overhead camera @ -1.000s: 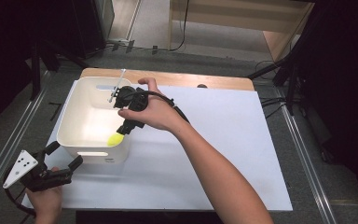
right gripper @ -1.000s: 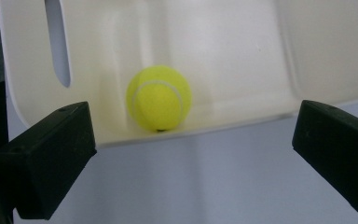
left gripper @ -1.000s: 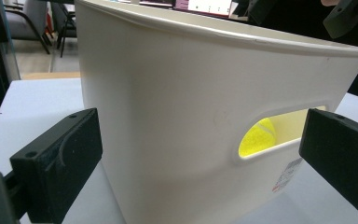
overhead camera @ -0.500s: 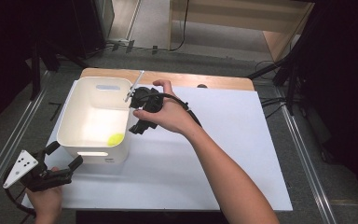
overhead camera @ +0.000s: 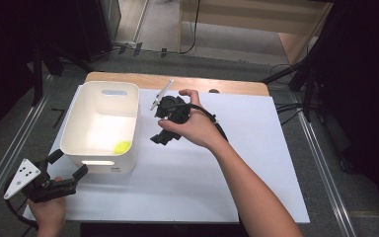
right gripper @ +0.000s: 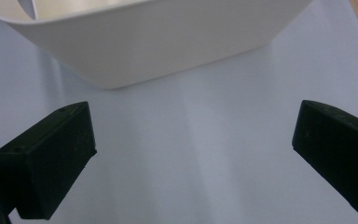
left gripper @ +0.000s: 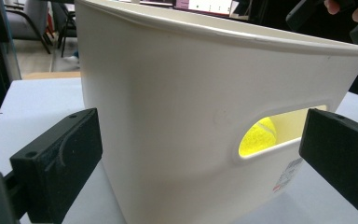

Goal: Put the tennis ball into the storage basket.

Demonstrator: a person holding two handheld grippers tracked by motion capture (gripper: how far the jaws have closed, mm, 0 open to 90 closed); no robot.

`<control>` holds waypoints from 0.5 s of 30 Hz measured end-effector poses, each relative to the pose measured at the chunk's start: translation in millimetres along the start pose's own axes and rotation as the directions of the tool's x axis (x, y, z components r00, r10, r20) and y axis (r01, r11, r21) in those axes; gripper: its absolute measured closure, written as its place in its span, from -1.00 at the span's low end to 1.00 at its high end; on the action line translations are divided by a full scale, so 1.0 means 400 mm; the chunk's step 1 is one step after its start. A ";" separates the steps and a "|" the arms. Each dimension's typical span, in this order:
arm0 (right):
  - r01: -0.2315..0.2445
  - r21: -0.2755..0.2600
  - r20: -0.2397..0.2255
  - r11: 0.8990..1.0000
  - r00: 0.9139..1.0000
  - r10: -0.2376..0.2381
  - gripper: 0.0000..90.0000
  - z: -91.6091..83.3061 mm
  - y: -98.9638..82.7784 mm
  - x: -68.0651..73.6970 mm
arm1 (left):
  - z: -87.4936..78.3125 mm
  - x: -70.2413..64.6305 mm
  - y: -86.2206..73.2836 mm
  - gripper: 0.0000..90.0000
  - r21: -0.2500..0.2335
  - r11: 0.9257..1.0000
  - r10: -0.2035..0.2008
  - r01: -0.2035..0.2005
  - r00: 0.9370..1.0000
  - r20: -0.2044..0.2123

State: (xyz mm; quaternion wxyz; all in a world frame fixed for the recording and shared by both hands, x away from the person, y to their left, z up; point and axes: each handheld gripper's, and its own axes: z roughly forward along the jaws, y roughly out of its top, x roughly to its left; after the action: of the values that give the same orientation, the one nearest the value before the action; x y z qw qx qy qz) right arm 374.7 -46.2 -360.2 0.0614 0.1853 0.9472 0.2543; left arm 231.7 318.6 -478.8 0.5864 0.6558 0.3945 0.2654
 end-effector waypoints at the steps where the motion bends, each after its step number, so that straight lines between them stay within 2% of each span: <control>1: 0.000 -0.002 0.000 1.000 1.000 0.000 -1.00 -0.001 -0.007 -0.001 | 0.000 0.000 0.000 -1.00 0.000 1.000 0.000 0.000 1.000 -0.001; 15: -0.041 -0.034 0.018 0.999 0.999 0.041 -1.00 -0.014 -0.083 -0.005 | -0.001 0.001 0.000 -1.00 0.004 1.000 0.003 -0.003 1.000 -0.001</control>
State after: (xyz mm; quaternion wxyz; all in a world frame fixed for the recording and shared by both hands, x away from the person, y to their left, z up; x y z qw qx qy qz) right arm 364.7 -76.1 -372.0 0.0682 0.2061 0.9381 0.2699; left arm 231.5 319.0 -478.8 0.5846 0.6574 0.3941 0.2659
